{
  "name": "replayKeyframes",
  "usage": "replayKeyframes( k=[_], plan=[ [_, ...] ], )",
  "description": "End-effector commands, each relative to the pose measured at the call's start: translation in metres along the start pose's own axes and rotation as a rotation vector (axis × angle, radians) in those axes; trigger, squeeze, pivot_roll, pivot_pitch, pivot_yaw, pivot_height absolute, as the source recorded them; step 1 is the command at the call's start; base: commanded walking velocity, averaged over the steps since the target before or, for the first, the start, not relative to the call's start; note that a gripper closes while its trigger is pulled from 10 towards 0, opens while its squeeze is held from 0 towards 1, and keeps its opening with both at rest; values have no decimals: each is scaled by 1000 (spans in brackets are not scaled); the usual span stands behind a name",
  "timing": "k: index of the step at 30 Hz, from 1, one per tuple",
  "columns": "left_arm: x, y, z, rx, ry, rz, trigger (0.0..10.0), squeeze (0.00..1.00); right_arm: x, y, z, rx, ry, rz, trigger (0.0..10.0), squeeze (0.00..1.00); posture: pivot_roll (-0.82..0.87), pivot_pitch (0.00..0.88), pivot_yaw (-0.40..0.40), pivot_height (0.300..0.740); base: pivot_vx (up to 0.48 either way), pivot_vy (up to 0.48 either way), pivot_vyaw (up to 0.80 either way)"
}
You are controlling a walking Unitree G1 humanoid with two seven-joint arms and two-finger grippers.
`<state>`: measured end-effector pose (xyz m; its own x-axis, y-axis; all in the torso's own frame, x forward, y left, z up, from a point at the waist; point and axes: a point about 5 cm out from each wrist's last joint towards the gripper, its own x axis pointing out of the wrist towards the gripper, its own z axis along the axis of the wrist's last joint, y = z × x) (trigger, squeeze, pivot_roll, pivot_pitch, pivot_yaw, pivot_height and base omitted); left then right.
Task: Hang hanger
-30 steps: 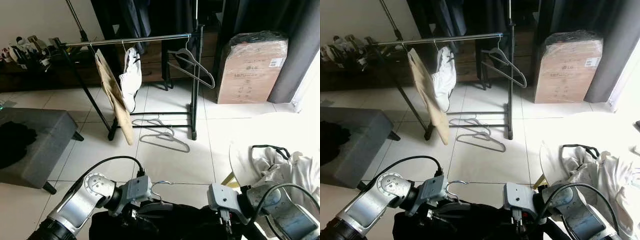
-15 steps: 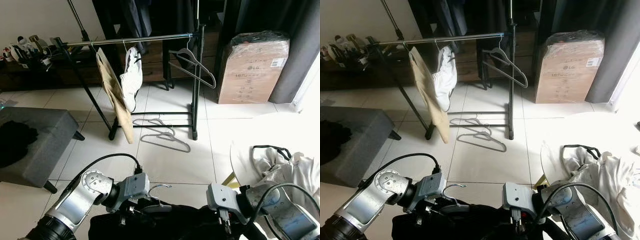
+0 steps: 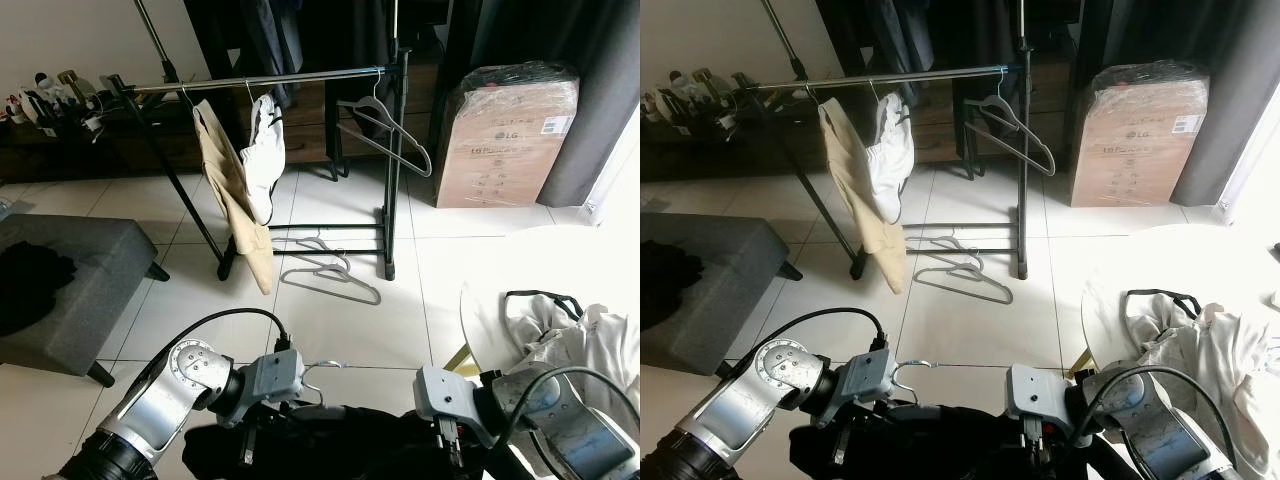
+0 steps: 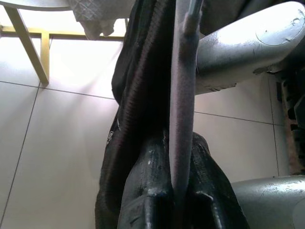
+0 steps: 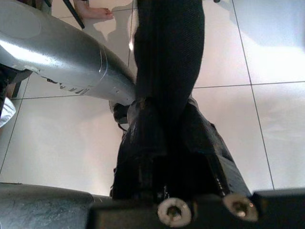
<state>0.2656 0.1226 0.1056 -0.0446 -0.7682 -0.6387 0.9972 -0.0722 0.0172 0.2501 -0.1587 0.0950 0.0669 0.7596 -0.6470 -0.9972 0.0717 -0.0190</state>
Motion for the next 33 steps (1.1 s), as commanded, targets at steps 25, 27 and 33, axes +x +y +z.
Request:
replayKeyframes(
  k=[25,27,33],
  plan=[
    [-3,14,-2,-99,-124,331,0,0,-7,-24,24,-8,-152,-267,10000,1000,-156,138,155,740,0,0,0],
    [-4,16,-2,-113,-133,347,0,0,-9,-24,25,-11,-154,-288,10000,1000,-160,138,155,740,0,0,0],
    [-3,15,-5,-125,-120,344,0,0,-8,-19,21,-2,-141,-264,10000,1000,-161,138,153,740,0,0,0]
  ],
)
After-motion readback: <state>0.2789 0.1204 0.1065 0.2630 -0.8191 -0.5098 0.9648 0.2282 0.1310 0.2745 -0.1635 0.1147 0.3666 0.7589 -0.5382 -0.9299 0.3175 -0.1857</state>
